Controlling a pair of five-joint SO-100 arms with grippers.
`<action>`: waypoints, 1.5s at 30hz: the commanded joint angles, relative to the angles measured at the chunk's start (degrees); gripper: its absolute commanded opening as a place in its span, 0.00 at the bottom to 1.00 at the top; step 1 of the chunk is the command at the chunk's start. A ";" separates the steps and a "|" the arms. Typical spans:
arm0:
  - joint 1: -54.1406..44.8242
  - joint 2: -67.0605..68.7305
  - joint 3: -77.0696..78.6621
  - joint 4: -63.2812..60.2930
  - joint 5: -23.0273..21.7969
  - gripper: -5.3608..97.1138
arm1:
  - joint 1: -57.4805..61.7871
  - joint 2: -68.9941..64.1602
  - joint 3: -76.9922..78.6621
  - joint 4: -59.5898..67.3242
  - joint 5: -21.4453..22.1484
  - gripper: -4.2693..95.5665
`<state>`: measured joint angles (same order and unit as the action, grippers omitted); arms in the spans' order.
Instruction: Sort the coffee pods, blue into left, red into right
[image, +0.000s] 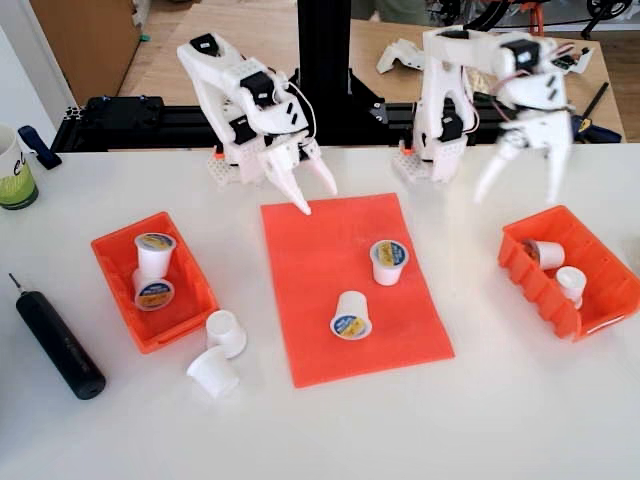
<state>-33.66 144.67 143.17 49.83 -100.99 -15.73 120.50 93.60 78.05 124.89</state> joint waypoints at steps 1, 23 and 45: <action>-0.44 -0.35 2.90 -7.65 -2.99 0.29 | 9.23 4.75 2.20 5.10 7.21 0.49; -6.42 -50.98 -16.08 -53.61 3.43 0.37 | 13.27 6.42 11.25 5.19 28.48 0.42; -2.20 -56.34 -19.86 -56.78 0.18 0.39 | 13.36 6.42 13.80 3.43 28.21 0.42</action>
<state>-36.30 89.21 125.95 -4.75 -99.67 -2.37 125.42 107.31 82.44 153.46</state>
